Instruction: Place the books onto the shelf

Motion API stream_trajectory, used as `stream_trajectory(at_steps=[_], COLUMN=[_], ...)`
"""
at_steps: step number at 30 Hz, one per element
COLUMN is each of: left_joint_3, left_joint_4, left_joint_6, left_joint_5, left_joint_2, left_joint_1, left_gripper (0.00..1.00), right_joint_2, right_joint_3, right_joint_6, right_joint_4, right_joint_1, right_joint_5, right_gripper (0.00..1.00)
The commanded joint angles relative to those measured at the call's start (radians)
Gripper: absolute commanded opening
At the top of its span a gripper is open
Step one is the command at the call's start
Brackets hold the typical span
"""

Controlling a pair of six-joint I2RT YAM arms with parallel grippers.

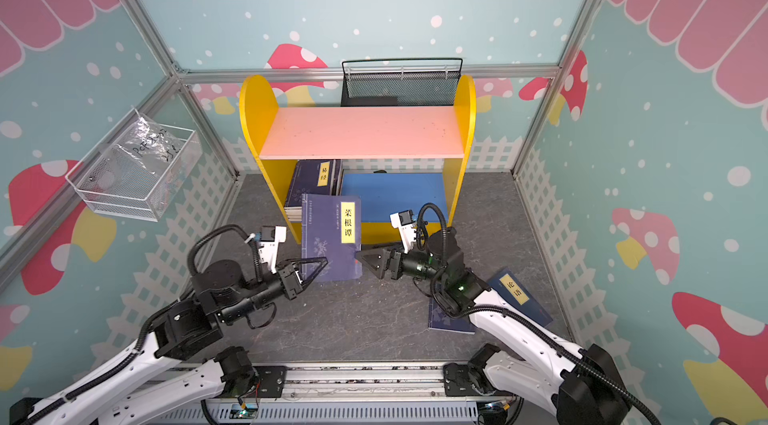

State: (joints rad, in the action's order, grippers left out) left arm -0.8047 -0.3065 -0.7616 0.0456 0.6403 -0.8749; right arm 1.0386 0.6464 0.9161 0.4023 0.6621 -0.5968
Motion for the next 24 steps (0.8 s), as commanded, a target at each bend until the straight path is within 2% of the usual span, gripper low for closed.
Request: stream_trajectory(at_steps=[1, 5, 10, 15, 20, 24], left_joint_3=[-0.074, -0.105, -0.105, -0.103, -0.087, -0.073], left_joint_4=[-0.087, -0.084, -0.038, -0.022, 0.075, 0.127], left_joint_6=[0.168, 0.191, 0.193, 0.195, 0.145, 0.107], left_joint_5=[-0.002, 0.024, 0.053, 0.061, 0.207, 0.316], left_joint_2=[-0.007, 0.016, 0.03, 0.036, 0.06, 0.08], left_joint_1=[0.011, 0.016, 0.02, 0.05, 0.121, 0.173], left_gripper=[0.0, 0.0, 0.0, 0.0, 0.0, 0.0], right_joint_2=[0.039, 0.073, 0.093, 0.143, 0.194, 0.22], right_joint_3=[-0.025, -0.037, -0.014, -0.027, -0.041, -0.046], right_joint_6=[0.041, 0.083, 0.077, 0.117, 0.151, 0.186], right_joint_4=[0.168, 0.315, 0.346, 0.493, 0.599, 0.686], right_joint_1=[0.0, 0.01, 0.01, 0.013, 0.027, 0.028], right_joint_5=[-0.123, -0.171, -0.179, -0.237, -0.256, -0.262], right_gripper=[0.91, 0.89, 0.86, 0.68, 0.55, 0.51])
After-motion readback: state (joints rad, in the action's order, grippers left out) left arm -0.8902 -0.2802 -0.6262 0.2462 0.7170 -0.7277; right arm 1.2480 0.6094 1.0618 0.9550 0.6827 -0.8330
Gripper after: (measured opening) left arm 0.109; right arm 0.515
